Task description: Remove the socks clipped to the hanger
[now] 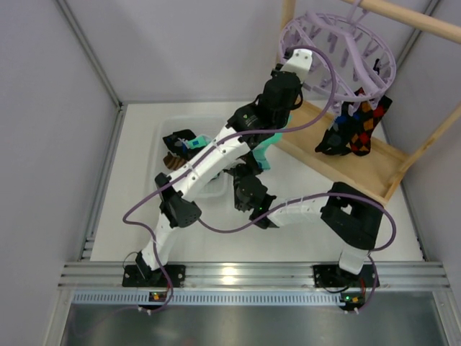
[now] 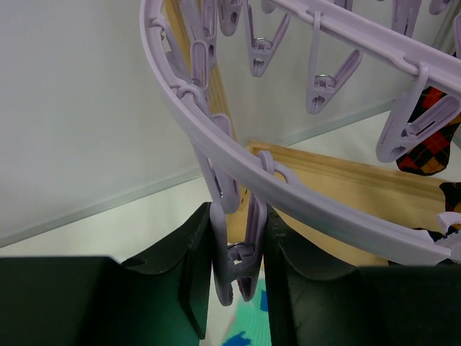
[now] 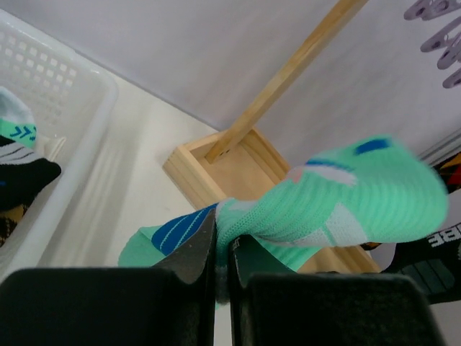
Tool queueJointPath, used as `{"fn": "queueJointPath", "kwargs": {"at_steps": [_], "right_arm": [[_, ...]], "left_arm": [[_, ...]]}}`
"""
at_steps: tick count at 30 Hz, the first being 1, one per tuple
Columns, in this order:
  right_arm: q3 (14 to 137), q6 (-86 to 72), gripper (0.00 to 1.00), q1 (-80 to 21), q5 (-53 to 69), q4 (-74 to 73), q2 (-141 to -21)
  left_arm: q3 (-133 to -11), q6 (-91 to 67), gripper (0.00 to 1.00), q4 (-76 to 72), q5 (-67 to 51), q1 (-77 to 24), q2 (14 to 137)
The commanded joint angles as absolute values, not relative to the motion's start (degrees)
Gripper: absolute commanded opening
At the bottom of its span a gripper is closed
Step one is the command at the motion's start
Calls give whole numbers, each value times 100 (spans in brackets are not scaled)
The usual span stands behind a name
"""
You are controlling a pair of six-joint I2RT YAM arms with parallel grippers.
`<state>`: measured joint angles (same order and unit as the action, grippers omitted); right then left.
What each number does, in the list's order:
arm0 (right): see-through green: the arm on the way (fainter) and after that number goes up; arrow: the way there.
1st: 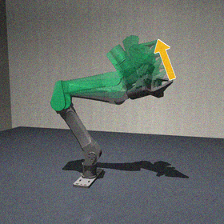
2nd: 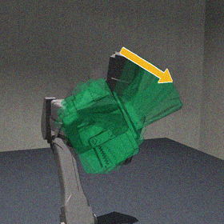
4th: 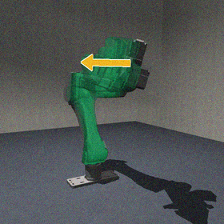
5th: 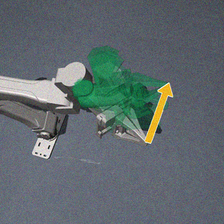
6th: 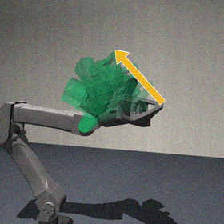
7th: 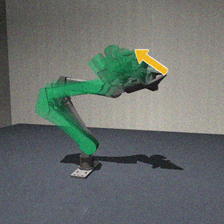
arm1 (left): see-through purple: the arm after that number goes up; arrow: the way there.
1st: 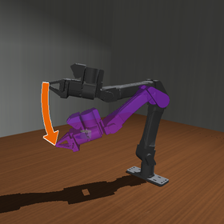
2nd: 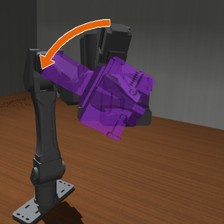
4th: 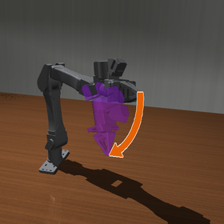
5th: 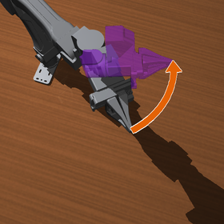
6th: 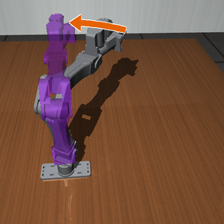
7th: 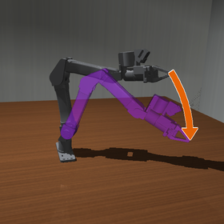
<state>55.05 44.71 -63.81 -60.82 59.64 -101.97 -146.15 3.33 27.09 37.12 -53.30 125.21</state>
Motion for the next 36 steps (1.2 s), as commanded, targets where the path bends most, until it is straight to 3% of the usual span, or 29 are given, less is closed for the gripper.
{"fn": "queueJointPath", "kwargs": {"at_steps": [1,3,6,7,10,15,19,24,30,36], "right_arm": [[5143,4096,0,-6565,-6073,6470,-9626],[4740,3597,0,-6644,-5986,6241,-9371],[4090,2507,0,-6671,-5468,5346,-8607],[3922,2279,0,-6671,-5197,5100,-8396],[3359,1382,0,-6662,-4732,4222,-7247],[3137,308,0,-5960,-3210,2806,-6250],[3567,150,0,-5424,-2165,1980,-5994],[4577,44,0,-4983,-1258,1872,-6555],[6483,35,0,-4904,-423,1645,-8145],[9005,-343,0,-4974,141,1065,-10508]], "left_arm": [[-14635,308,14,2417,3657,-5309,12340],[-14398,203,25,2426,3639,-5309,12165],[-14099,71,52,2426,3604,-5309,11831],[-13880,53,65,2426,3604,-5309,11717],[-13345,18,82,2435,3761,-5317,11225],[-12237,-325,98,2452,4252,-5326,10180],[-10884,-439,98,2487,5341,-5326,9055],[-9268,-1009,98,2891,6923,-5309,7333],[-8157,-1844,98,3831,6944,-5309,5515],[-7515,-1855,98,4130,6154,-5309,4475]]}}
